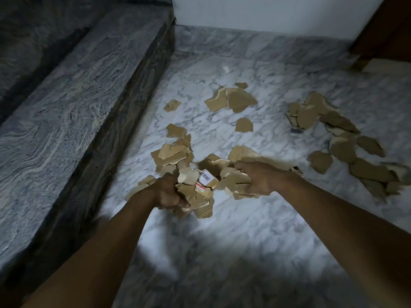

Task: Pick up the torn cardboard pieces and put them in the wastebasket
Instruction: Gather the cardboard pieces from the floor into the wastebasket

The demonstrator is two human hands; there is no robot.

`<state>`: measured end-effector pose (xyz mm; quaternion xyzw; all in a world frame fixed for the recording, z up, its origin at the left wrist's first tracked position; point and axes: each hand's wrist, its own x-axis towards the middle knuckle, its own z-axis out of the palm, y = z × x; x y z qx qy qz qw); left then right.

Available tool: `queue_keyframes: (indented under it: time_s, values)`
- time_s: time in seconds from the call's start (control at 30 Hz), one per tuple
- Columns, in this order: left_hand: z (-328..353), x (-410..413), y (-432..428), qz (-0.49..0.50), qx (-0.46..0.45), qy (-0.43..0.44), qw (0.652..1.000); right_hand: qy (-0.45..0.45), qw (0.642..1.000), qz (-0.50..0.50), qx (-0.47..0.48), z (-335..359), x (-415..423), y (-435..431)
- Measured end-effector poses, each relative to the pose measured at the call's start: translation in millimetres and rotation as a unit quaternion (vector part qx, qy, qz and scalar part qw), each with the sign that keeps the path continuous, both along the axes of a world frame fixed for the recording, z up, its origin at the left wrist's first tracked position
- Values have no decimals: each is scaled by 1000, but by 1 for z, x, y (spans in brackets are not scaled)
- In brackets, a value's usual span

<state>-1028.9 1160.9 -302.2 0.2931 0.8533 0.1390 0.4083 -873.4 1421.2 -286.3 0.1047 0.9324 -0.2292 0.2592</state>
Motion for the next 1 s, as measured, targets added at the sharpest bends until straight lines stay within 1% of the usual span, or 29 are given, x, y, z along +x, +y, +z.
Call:
queue_keyframes:
  time_s: [0.03,0.1,0.17,0.23,0.33,0.4,0.47,0.5,0.57,0.63,0.73,0.8,0.87,0.93,1.0]
  values:
    - [-2,3,11,-21,-9,23,999,-18,999,-23,21,2,7,11]
    - [-10,16,29,-75,-62,65,993,-52,996,-59,40,-3,21,28]
    - [-17,30,39,-79,-111,93,986,-91,992,-75,49,-9,33,37]
    - [-28,35,41,-72,-117,119,983,-121,987,-104,33,-12,38,45]
    - [-36,33,40,-78,-105,134,982,-84,979,-185,12,-4,22,64]
    - [-35,34,41,-84,-113,146,979,-78,973,-217,32,-4,2,79]
    - [-36,38,42,-89,-120,169,974,-95,971,-206,73,-13,-13,82]
    - [-35,41,42,-93,-117,177,973,-96,971,-207,78,-21,-16,81]
    - [-37,47,41,-90,-90,185,974,-65,969,-222,85,-35,-13,70]
    - [-37,50,39,-74,-66,182,978,-38,967,-223,117,-43,-6,59]
    - [-39,50,38,-55,-65,169,982,-22,964,-230,135,-46,9,54]
    - [-38,50,38,-43,-63,169,983,-6,962,-255,96,-46,19,60]
    - [-35,54,40,-30,-62,171,983,4,960,-281,5,-42,28,67]
    - [-31,58,43,-13,-64,157,985,18,947,-312,-71,-31,31,70]
    - [-30,59,43,8,-60,140,988,21,943,-316,-102,-16,29,68]
